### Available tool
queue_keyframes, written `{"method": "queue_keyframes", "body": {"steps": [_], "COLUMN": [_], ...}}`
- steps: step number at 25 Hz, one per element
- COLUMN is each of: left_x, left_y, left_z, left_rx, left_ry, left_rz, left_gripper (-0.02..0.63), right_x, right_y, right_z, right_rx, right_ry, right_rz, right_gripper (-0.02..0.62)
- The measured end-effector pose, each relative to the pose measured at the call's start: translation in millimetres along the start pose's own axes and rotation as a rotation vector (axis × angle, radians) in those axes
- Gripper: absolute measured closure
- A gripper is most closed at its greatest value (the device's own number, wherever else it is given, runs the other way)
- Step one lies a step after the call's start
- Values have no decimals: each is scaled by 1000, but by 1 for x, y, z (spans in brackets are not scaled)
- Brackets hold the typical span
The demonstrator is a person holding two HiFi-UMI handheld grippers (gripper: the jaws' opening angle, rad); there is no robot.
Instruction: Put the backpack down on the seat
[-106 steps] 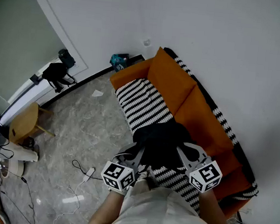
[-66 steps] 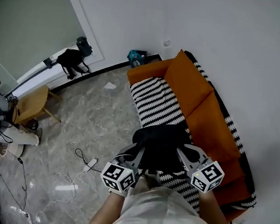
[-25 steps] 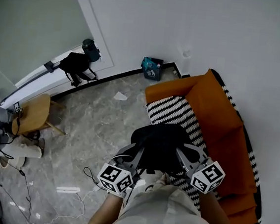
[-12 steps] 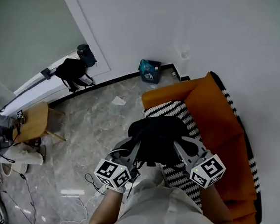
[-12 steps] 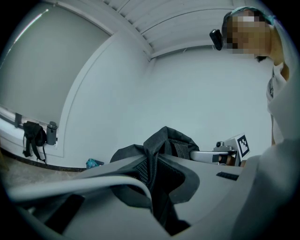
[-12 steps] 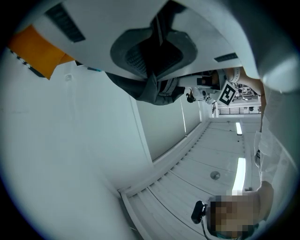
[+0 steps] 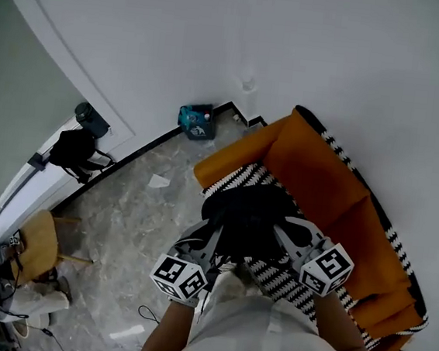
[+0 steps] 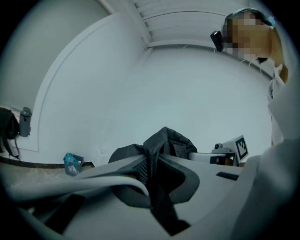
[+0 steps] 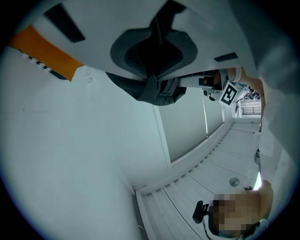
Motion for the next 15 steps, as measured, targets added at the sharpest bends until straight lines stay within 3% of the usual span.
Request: {"method": "queue_keyframes", "body": {"steps": [7,15], "left_x": [16,12], "left_y": [-1,21], "left_z": [-75,-149], "left_rx": [134,271], "left_ry": [141,254], "left_rz": [-2,-27], "left_gripper": [561,561], "right_x": [-41,-82], "right_y": [18,47], "right_z": [7,31], "right_rx": [34,64], "right_ry": [195,337], "right_rz": [-70,-131], "right_gripper": [574,574]}}
Point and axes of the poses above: the fingertips, and each gripper's own axes: z backward along the fingers, x to its left, y out of its underside, the point moved 8 cm from there along z, backward along the fingers, and after that the axes turned 8 degrees about z, right-handed, at the moved point
